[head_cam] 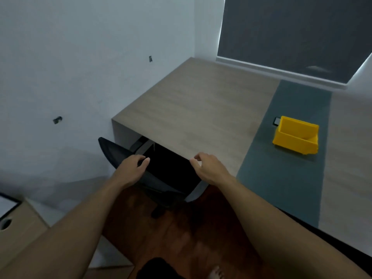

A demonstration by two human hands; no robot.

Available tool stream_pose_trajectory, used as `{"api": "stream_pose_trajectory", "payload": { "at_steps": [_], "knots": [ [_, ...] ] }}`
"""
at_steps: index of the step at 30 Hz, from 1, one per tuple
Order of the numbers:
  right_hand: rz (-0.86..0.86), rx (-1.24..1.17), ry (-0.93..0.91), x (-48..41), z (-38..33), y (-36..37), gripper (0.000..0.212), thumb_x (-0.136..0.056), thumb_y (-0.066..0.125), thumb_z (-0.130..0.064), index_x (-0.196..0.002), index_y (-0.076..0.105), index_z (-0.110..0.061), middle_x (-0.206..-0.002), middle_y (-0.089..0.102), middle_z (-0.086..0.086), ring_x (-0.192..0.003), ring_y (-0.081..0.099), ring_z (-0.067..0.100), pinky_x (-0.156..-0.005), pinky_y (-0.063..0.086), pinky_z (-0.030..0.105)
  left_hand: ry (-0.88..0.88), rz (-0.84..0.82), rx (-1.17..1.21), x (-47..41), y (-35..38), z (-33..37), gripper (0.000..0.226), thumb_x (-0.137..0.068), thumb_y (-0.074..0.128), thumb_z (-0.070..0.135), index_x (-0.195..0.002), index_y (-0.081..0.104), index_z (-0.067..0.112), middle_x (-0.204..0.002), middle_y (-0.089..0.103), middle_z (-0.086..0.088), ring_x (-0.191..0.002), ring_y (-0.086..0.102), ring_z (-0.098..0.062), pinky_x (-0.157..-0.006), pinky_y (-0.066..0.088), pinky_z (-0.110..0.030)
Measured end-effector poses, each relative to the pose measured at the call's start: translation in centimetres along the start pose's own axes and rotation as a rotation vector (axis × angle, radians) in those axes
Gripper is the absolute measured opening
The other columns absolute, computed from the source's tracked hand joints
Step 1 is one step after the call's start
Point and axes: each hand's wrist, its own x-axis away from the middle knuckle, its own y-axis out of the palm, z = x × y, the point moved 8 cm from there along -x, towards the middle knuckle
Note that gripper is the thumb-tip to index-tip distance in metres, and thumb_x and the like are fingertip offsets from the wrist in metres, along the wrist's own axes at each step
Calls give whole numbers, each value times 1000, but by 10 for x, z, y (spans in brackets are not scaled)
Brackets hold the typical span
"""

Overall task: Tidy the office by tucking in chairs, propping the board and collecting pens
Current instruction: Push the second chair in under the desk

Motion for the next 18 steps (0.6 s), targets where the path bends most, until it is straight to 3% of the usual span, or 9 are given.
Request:
{"api": "stream_pose_trajectory", "payload": {
  "at_steps": [2,4,7,9,12,15,18],
  "knots": [
    [-19,-3,-21,-13,-18,14,59,-100,35,-69,-118,64,-20,-111,70,3,-102,65,26,-91,56,49,5,13,-9,-11,-6,-15,56,-109,43,54,-133,71,12,-131,72,-10,-120,66,-26,-105,50,-41],
    [-61,-8,-34,-25,-34,35,57,-102,35,-68,-117,63,-21,-105,69,0,-96,65,25,-86,56,48,32,35,-18,-23,-13,-27,48,-110,46,43,-121,77,7,-119,77,-11,-112,69,-27,-115,46,-47],
    [-107,-23,-34,-42,-57,70,63,-102,34,-70,-129,61,-20,-116,69,1,-103,66,23,-88,57,46,50,10,-77,-47,-17,-55,48,-110,43,41,-119,79,9,-121,78,-10,-121,67,-27,-130,27,-44],
    [-128,-49,-5,-51,-73,96,67,-102,34,-70,-137,58,-19,-126,67,2,-110,65,24,-91,56,44,26,-64,-114,-64,-12,-85,54,-109,38,53,-119,76,17,-129,74,-5,-141,55,-29,-129,30,-48],
    [-181,-91,58,-58,-101,139,69,-101,33,-72,-138,58,-19,-127,67,3,-112,64,25,-93,56,45,131,-225,-267,-80,6,-117,74,-100,19,76,-115,72,28,-131,71,4,-148,48,-25,-126,34,-56],
    [-258,-108,127,-62,-123,186,71,-98,29,-77,-131,59,-23,-123,66,2,-108,63,25,-95,55,49,245,-318,-378,-84,13,-125,51,-109,32,55,-131,70,28,-142,67,6,-146,50,-17,-129,26,-51],
    [-255,-54,188,-67,-133,217,73,-100,21,-74,-131,58,-19,-128,62,8,-116,60,32,-100,50,53,347,-300,-431,-95,18,-128,51,-107,34,53,-131,71,28,-137,70,8,-126,63,-13,-114,37,-40]
  ]
}}
